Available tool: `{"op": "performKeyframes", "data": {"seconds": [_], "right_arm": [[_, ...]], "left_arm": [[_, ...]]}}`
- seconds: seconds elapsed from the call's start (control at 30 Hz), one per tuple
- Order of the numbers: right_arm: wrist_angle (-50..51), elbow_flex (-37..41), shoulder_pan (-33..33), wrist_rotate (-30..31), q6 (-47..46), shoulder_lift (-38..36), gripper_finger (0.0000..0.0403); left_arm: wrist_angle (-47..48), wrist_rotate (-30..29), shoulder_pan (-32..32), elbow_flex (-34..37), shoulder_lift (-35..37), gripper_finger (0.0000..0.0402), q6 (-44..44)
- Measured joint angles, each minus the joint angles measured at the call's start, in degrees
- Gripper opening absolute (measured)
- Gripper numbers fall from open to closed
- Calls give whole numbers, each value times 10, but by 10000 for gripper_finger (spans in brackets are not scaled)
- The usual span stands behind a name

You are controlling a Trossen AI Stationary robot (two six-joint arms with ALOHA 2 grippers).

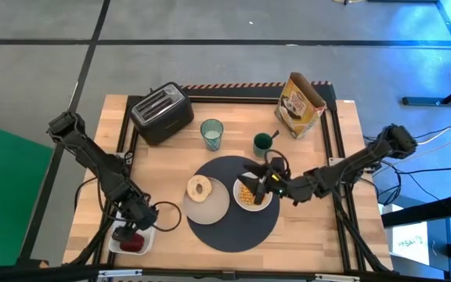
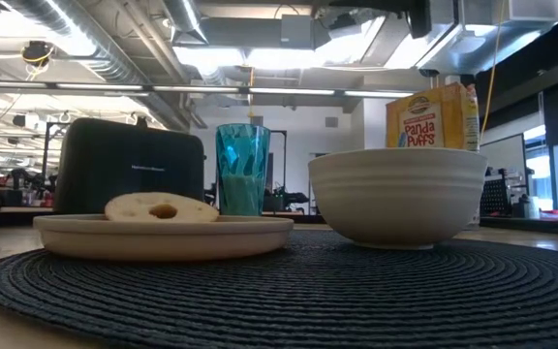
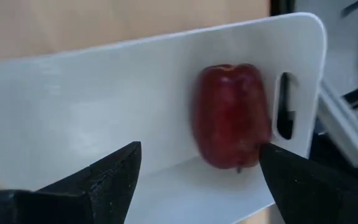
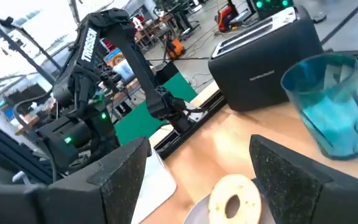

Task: Arrange a breakfast setting
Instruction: Put the red apple from the white bin on the white plate at the bottom of the sliced bagel

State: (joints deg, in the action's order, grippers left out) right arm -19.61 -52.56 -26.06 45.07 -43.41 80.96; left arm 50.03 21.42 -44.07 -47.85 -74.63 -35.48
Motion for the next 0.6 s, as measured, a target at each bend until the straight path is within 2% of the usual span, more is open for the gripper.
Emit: {"op": "performKeyframes", "data": {"seconds": [0.17,0.4,0.6], "right_arm": [[0,0,-18,35,-26,7,276],[-1,0,-17,45,-26,7,276],[0,0,-15,45,-26,7,276]], "left_arm": [[-83,36,-5,36,0,320,-103],[-150,-3,-48,76,0,320,-180],[-195,-7,-82,103,0,320,-236]]}}
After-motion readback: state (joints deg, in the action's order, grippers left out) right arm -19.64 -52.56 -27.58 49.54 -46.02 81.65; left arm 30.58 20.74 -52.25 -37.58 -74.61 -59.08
